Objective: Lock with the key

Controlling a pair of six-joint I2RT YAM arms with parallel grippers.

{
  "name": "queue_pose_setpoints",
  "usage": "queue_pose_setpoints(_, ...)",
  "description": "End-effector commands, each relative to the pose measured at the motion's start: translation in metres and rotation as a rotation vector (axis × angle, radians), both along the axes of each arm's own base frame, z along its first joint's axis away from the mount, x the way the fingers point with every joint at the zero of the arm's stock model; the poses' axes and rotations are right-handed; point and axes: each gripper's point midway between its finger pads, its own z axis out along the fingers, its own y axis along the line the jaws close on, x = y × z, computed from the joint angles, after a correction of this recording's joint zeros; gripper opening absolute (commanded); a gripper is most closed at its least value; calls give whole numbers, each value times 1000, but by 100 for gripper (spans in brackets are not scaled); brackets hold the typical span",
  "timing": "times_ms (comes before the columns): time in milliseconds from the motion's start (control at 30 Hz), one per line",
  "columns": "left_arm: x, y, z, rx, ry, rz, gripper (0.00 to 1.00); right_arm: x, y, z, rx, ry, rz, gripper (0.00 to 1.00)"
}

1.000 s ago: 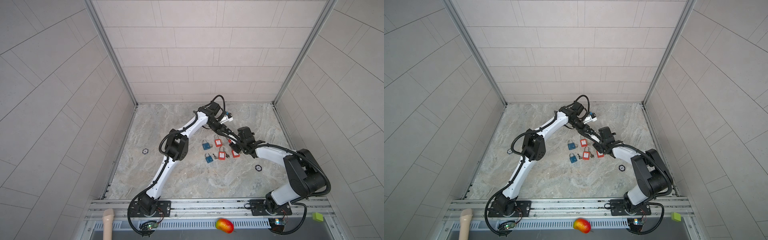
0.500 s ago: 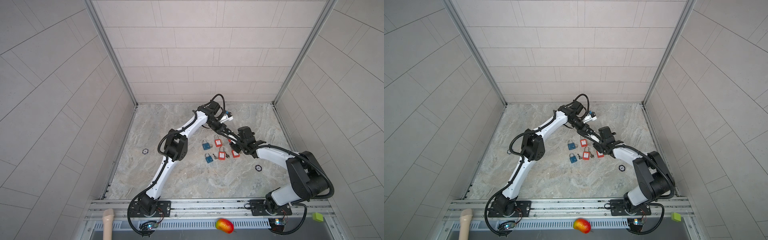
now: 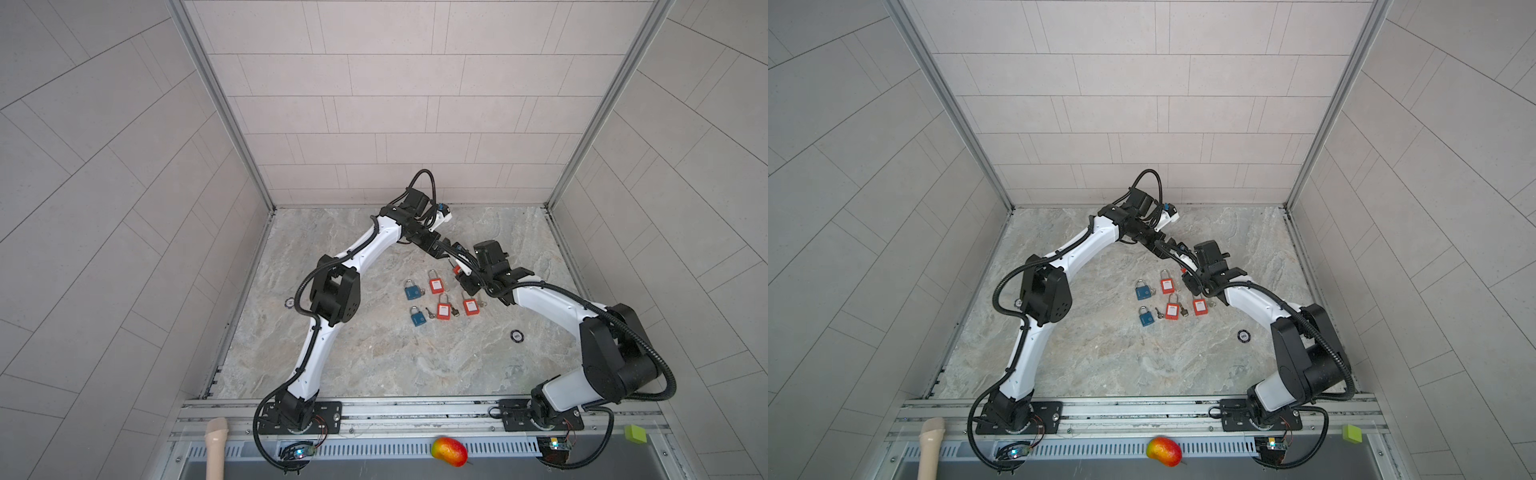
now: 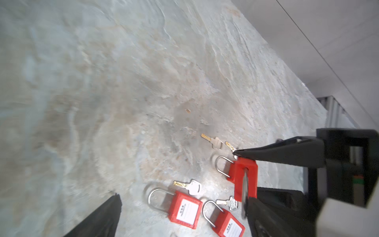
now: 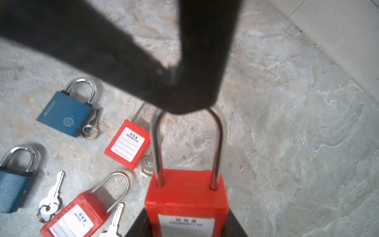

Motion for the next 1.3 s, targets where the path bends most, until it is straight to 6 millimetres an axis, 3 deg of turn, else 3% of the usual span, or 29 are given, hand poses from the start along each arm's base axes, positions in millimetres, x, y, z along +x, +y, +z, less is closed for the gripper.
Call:
queue_pose_setpoints(0, 60, 47, 55, 54, -319, 255, 100, -10, -8, -9, -7, 133, -111, 18)
queue_pose_setpoints(233, 69, 126, 57, 110, -391, 499, 100, -8, -6, -25, -30, 295, -240, 16)
queue_pose_setpoints(400, 44, 167, 61, 121, -451, 555, 100, -2, 0, -39, -20, 352, -304, 16)
queue_pose_setpoints(700, -7, 202, 47, 202, -446, 553, 100, 9, -4, -65, -100, 451, -372, 19)
queue_pose_setpoints(933, -30, 225, 45, 232, -447, 613, 100, 8, 0, -83, -94, 508, -385, 22)
queue_pose_setpoints(1100, -41, 240, 52, 238, -472, 649, 100, 8, -5, -75, -103, 479, -401, 30)
queue_pose_setpoints(1267, -49, 257, 54, 221, -460, 708, 100, 12, -11, -48, -97, 409, -425, 49)
